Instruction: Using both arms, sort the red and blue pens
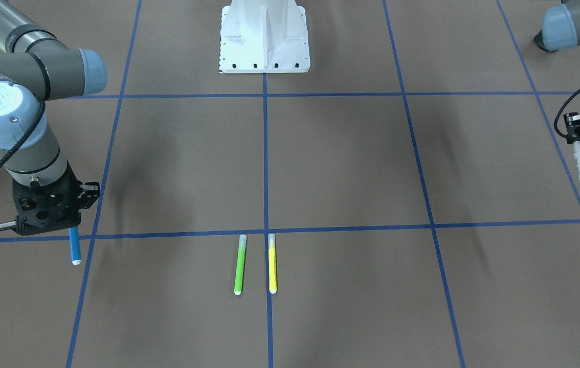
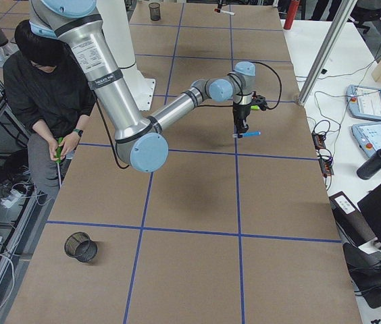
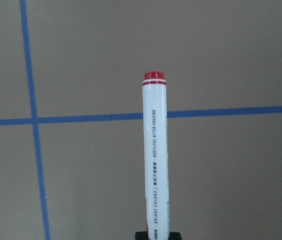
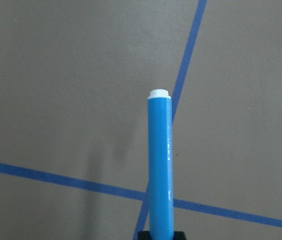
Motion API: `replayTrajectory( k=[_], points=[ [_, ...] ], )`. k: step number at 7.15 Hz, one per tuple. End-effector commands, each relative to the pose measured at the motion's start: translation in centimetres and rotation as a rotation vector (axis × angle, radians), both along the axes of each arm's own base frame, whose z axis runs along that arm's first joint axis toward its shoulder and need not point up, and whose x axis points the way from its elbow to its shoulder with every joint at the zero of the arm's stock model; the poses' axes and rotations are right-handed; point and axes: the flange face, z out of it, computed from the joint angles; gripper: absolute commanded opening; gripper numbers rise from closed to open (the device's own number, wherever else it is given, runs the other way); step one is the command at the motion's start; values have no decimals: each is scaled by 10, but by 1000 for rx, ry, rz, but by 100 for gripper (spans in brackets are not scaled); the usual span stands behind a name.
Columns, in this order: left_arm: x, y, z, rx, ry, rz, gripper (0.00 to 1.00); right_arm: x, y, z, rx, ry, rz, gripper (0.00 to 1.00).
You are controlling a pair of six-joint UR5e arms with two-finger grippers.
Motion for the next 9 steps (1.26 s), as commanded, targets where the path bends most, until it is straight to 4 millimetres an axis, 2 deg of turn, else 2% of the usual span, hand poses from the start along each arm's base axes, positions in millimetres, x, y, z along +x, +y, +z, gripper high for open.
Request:
replayTrajectory(
  k=[1,2,3,4,5,6,8,9],
  points=[
    [-65,73,81,-58,-27,62,0,36,45,11,-10,-43,-12,0],
    [-98,109,111,-64,-59,105,0,47,60,20,-24,-38,-13,0],
    [-121,130,130,-92,-58,87,0,60,74,30,-34,-32,-11,0],
    [-132,165,155,-168,-63,66,0,77,86,37,-34,-28,-7,0],
    [-138,202,178,-243,-64,57,0,98,93,55,-17,-6,-48,0],
    [-144,232,192,-296,-58,42,0,112,91,61,-40,17,-42,0],
    [-159,283,207,-415,-45,-17,0,118,92,64,-86,39,-60,0],
    [-168,301,209,-531,-30,-64,0,123,90,66,-120,55,-51,0]
  ],
)
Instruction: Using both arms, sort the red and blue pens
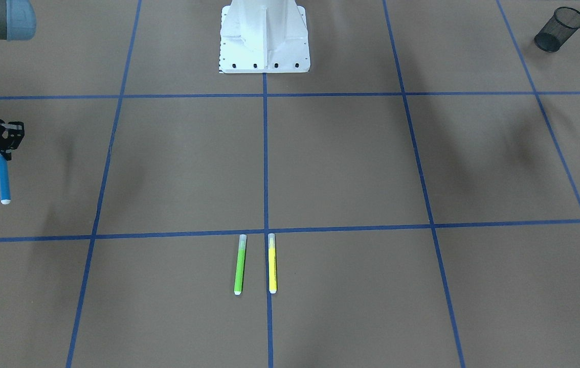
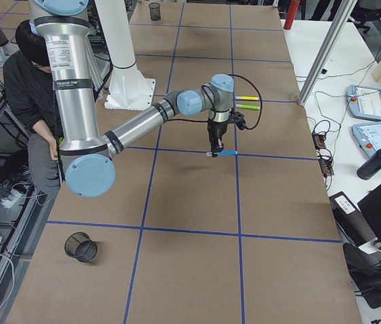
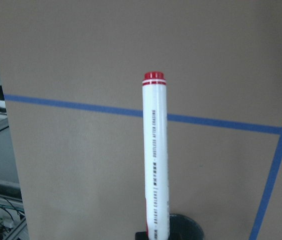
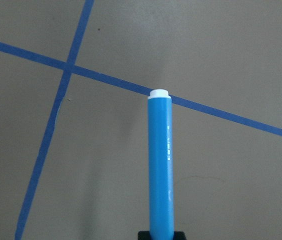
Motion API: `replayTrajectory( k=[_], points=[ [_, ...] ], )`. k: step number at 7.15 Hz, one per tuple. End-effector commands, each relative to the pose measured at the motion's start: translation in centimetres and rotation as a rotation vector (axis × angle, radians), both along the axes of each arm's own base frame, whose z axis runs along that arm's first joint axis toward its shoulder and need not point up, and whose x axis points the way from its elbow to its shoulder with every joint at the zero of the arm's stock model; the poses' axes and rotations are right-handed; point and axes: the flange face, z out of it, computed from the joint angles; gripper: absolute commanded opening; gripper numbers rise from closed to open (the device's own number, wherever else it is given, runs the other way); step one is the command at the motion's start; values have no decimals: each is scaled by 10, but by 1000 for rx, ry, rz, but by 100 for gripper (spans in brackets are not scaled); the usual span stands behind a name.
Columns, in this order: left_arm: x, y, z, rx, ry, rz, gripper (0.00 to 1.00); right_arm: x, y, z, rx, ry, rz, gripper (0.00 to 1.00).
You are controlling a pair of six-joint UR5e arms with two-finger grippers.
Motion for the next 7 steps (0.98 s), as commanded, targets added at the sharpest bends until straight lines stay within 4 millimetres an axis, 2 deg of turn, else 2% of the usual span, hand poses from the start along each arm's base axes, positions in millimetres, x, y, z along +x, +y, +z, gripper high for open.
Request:
replayTrajectory(
  k=[1,2,4,7],
  points=[
    [-17,45,7,-216,16,-98,0,11,1,7,-85,19,11,0],
    [-20,64,9,-306,34,-142,0,15,2,8,-118,30,16,0],
    [-16,89,9,-466,119,-244,0,19,7,4,-110,23,18,0],
    [-11,127,2,-637,231,-257,0,16,9,0,-120,-4,11,0]
  ],
)
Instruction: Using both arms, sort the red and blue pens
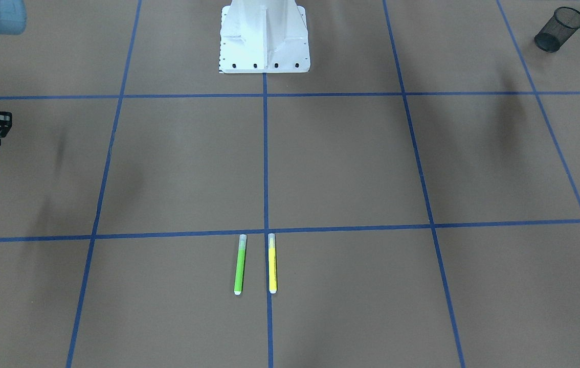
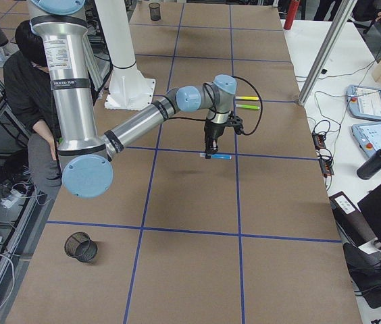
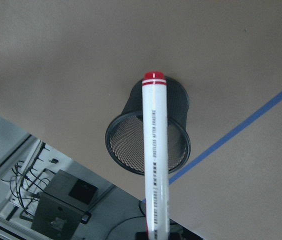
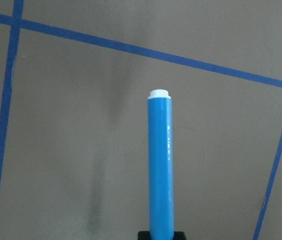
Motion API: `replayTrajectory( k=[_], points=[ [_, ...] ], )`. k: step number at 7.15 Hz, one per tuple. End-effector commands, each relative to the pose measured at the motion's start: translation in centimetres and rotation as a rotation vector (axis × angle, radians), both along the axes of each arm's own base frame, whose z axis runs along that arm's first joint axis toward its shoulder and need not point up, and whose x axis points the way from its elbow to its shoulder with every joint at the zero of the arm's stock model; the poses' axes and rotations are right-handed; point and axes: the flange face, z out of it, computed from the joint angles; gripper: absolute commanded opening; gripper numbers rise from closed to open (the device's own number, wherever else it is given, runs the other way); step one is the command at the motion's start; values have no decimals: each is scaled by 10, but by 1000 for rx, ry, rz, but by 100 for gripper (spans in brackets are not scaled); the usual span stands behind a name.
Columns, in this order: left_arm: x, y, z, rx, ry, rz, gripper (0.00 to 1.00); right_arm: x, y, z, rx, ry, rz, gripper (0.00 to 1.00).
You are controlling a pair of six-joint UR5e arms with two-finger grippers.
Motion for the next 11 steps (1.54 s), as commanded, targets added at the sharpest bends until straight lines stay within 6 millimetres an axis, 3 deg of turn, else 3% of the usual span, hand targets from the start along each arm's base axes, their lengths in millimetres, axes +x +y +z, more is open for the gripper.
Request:
replayTrajectory(
  k=[1,3,5,9,10,11],
  points=[
    [3,22,-3,-73,96,-12,0,0,0,-2,1,-6,0,0],
    [6,26,5,-100,112,-37,0,2,-1,-3,2,-7,5,0],
    [12,39,30,-165,139,-75,0,2,-1,-9,6,-13,15,0],
    [14,43,50,-202,151,-99,0,4,-1,-8,5,-12,17,0],
    [14,43,56,-187,149,-98,39,4,-1,-7,4,-11,17,0],
    [15,44,67,-169,146,-98,69,4,-1,-7,5,-12,17,0]
  ],
)
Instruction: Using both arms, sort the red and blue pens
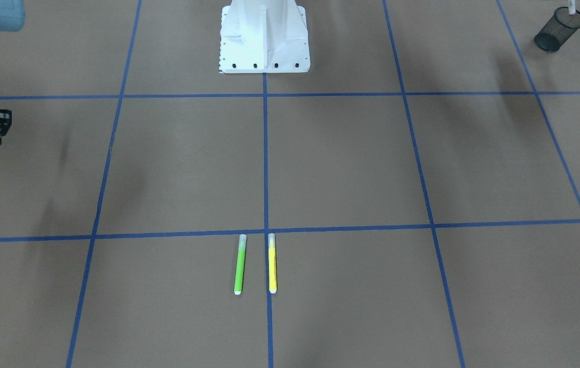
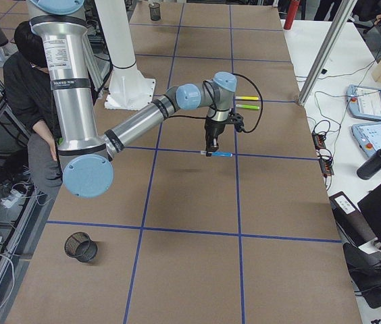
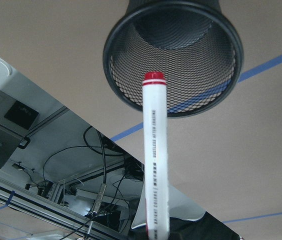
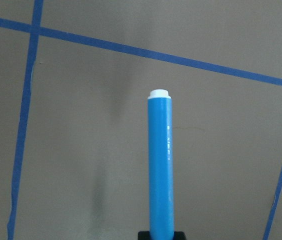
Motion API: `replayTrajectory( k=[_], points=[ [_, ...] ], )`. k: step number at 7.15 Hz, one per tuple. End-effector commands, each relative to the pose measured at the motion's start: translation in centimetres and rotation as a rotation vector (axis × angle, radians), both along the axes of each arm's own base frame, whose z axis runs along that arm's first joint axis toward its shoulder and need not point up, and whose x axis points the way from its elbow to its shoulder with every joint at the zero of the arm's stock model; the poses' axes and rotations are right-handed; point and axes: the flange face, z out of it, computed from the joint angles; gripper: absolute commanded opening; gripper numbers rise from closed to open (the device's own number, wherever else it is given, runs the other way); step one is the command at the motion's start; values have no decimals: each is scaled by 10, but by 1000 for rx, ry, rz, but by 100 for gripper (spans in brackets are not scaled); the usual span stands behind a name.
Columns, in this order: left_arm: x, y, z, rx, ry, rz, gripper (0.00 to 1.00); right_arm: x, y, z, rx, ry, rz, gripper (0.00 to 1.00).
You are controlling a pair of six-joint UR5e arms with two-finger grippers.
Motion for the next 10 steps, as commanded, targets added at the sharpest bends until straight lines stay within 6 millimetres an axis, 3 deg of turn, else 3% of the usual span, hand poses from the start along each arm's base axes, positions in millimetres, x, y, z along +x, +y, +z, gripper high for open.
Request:
replayTrajectory(
  k=[1,2,3,5,7,9,10],
  points=[
    [-2,-9,11,32,-10,-3,90,0,0,1,1,0,-3,0],
    [-7,-28,5,58,-20,-3,98,0,-1,0,1,0,-4,0],
    [-14,-55,-7,107,-34,-4,99,0,0,2,-1,2,-4,0],
    [-32,-125,-56,287,-83,-8,99,13,0,9,-11,9,11,0],
    [-55,-224,-112,466,-141,-9,99,47,15,50,-39,32,-22,0],
    [-73,-306,-176,595,-213,-32,99,101,43,102,-107,7,-36,0],
    [-62,-352,-212,653,-233,-10,100,127,68,132,-156,7,-33,0]
  ],
)
